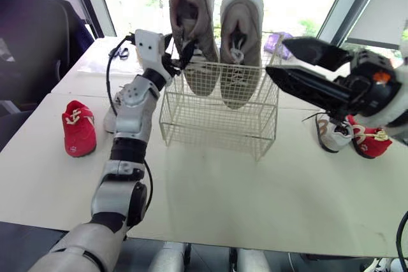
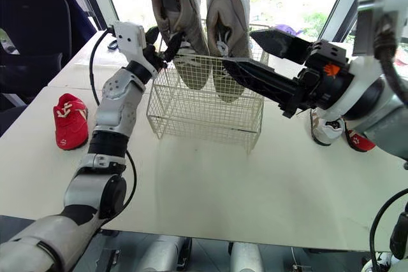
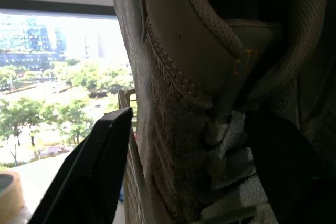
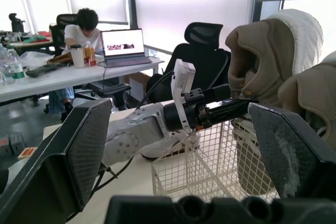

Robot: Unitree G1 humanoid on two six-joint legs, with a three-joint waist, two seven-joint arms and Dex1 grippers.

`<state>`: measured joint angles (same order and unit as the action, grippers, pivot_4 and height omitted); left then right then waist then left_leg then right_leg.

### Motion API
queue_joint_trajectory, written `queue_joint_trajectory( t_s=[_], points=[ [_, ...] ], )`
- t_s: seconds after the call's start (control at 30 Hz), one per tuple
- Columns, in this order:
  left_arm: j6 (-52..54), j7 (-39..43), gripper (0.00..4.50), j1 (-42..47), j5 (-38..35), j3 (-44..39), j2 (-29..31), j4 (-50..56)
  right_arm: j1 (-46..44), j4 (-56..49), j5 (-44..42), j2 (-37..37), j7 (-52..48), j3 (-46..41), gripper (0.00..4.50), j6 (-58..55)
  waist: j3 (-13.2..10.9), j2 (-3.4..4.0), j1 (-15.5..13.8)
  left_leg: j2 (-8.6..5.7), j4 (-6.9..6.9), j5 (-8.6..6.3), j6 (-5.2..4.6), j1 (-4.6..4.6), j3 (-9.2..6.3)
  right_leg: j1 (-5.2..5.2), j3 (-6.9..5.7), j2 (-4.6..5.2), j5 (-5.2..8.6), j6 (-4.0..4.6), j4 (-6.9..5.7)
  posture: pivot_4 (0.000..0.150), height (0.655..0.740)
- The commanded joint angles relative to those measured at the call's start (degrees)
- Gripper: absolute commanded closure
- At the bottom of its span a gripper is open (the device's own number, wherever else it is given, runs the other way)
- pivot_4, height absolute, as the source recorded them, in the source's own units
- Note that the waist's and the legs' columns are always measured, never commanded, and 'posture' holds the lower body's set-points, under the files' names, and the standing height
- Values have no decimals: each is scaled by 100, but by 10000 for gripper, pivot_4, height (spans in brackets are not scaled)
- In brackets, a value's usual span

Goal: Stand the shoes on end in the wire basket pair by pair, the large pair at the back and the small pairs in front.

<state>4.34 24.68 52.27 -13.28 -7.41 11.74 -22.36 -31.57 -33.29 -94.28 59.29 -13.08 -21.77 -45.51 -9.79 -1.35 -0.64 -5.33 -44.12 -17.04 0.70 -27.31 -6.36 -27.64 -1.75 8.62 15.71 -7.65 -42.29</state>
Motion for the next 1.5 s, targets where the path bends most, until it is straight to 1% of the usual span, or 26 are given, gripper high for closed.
queue_joint_trajectory(
  t_s=[0.03, 0.1, 0.17, 0.23, 0.3, 0.37, 0.4, 0.47, 0.53, 0.57, 0.6, 0.63, 0.67, 0.73, 0.8, 0.83, 0.87, 0.93, 1.0, 1.1, 1.17, 1.27, 1.4, 1.5],
  points=[
    [671, 137, 2311, -136, -207, 42, 303, 1000, 73, 7, 198, -96, -163, -90, 0, 142, 0, 0, -4, 0, 0, 0, 0, 0, -1, 0, 0, 0, 0, 0, 0, 1500, 6595],
    [1092, 209, 2311, -250, -316, 50, 472, 1479, 154, 13, 245, -155, -233, -109, 0, 156, 0, 0, -3, 0, 0, 0, 0, -1, -3, 0, 0, 0, 0, 0, 2, 1500, 6595],
    [1734, 432, 2311, -401, -518, 55, 822, 2091, 280, 27, 429, -233, -324, -69, 0, 159, 0, 0, -1, 0, 1, 0, 0, -2, -4, 0, 0, 0, 0, 0, 4, 1500, 6595],
    [2172, 580, 2311, -504, -659, 68, 1072, 2501, 373, 35, 591, -294, -417, -54, 0, 164, 0, 0, 0, 0, 3, 0, 0, -2, -6, 0, 1, 0, 0, 0, 7, 1500, 6595],
    [2770, 813, 2311, -571, -962, -15, 1456, 2923, 480, 102, 791, -416, -544, 5, 0, 195, 0, 3, 1, 0, 4, 0, 0, -1, -6, 1, 1, 0, 0, 1, 8, 1500, 6595],
    [3443, 1074, 2311, -648, -1407, -221, 1883, 3257, 585, 224, 1084, -518, -572, 40, 0, 214, 0, 4, 12, 1, 4, 0, 0, 0, -7, 2, 1, 0, 1, 1, 7, 1500, 6595],
    [3880, 1187, 950, -680, -1831, -427, 2041, 3383, 639, 301, 1362, -551, -555, 54, 0, 260, 0, 6, 25, 2, 5, 0, 0, 2, -7, 2, 1, 0, 1, 2, 7, 1500, 6595],
    [4559, 1483, 950, -869, -2510, -727, 2424, 3664, 796, 461, 1712, -635, -582, -22, 0, 335, 0, 7, 42, 3, 6, 0, 0, 3, -7, 1, 1, -2, 1, 2, 7, 1500, 6595],
    [5071, 1667, 950, -1088, -2954, -824, 2758, 3977, 965, 600, 1781, -766, -628, -299, 0, 447, -1, 9, 45, 3, 10, 0, 0, 3, -8, 0, 1, -1, 2, 3, 7, 1500, 6595],
    [5357, 1677, 950, -1213, -3240, -848, 2843, 4211, 934, 813, 1861, -960, -416, -602, 0, 705, -2, 10, 45, 3, 10, 0, 0, 3, -7, 0, 1, -2, 2, 3, 7, 1500, 6595],
    [5623, 1570, 950, -1317, -3571, -890, 2794, 4441, 908, 1080, 2132, -1100, -135, -907, 0, 985, -2, 11, 34, 3, 11, 0, 1, 3, -7, 0, 2, -1, 2, 3, 8, 1500, 6595],
    [5962, 1337, 950, -1414, -4145, -984, 2598, 4630, 1024, 1330, 2348, -1140, -45, -1244, 0, 1135, -3, 17, -10, 2, 8, 0, 0, 2, -8, 2, 2, 0, 2, 3, 8, 1500, 6595],
    [6113, 1076, 950, -1513, -4493, -997, 2378, 4853, 1279, 1460, 2523, -1099, -132, -1513, 0, 1143, -2, 22, -50, -3, 3, 0, 1, 2, -9, 8, 2, 2, 3, 4, 10, 1500, 6595],
    [6190, 587, 950, -1703, -4786, -837, 1983, 5294, 1913, 1533, 2985, -923, -428, -1800, 0, 1069, -2, 23, -169, -15, 0, 4, -7, 1, -24, 23, 4, 1, 4, 4, 25, 1500, 6595],
    [6122, 257, 950, -1942, -4944, -681, 1654, 5568, 2499, 1485, 3548, -802, -536, -1812, 0, 1055, 0, 25, -165, -17, 0, 3, -10, 0, -24, 27, 7, 1, 4, 4, 29, 1500, 6595],
    [6035, 149, 950, -2130, -4953, -578, 1494, 5679, 2810, 1414, 4058, -738, -539, -1703, 0, 1202, 1, 29, -154, -16, 2, 3, -10, 2, -20, 28, 11, 2, 4, 5, 28, 1500, 6595],
    [5945, 148, 950, -2342, -4929, -405, 1403, 5845, 2962, 1364, 4244, -834, -456, -1719, 0, 1270, 9, 43, -131, -15, 3, 3, -9, 2, -17, 25, 16, 5, 6, 9, 25, 1500, 6595],
    [5731, 334, 950, -2744, -4706, 21, 1432, 6231, 3159, 1282, 4587, -1058, -212, -1802, 0, 1391, 20, 63, -33, -6, 11, 3, -9, 17, 7, 23, 40, 6, 13, 22, 18, 1500, 6595],
    [5572, 421, 950, -2986, -4668, 223, 1460, 6406, 3301, 1201, 4628, -1236, -211, -1908, 0, 1376, 26, 77, 16, 2, 14, 3, -9, 24, 11, 24, 43, 2, 15, 26, 13, 1500, 6595],
    [5386, 562, 950, -3326, -4896, 364, 1414, 6554, 3890, 1060, 4800, -1668, -270, -2157, 0, 1446, 37, 96, -10, 8, 13, 3, -9, 32, 12, 29, 45, -4, 23, 40, 9, 1500, 6595],
    [5259, 619, 950, -3384, -4754, 493, 1494, 6560, 4153, 932, 4952, -1844, -196, -2020, 0, 1345, 43, 104, -24, 5, 12, 3, -10, 35, 12, 35, 44, -3, 24, 40, 11, 1500, 6595],
    [5084, 681, 950, -3398, -4345, 814, 1679, 6577, 4240, 974, 5224, -2117, -170, -1717, 0, 1443, 44, 107, -2, 2, 6, 3, -11, 35, 15, 39, 44, -1, 24, 39, 12, 1500, 6595],
    [4967, 850, 950, -3458, -4300, 1022, 1849, 6587, 4115, 1268, 5867, -2456, -146, -1177, 0, 1800, 45, 108, 10, 4, 17, 2, -12, 50, 21, 43, 46, -4, 25, 40, 13, 1500, 6595],
    [4897, 940, 950, -3509, -4267, 1119, 1971, 6610, 3788, 1691, 6229, -2752, -99, -793, 0, 2070, 45, 113, 5, 5, 18, 2, -11, 50, 20, 43, 45, -5, 25, 40, 13, 1500, 6595]
  ],
)
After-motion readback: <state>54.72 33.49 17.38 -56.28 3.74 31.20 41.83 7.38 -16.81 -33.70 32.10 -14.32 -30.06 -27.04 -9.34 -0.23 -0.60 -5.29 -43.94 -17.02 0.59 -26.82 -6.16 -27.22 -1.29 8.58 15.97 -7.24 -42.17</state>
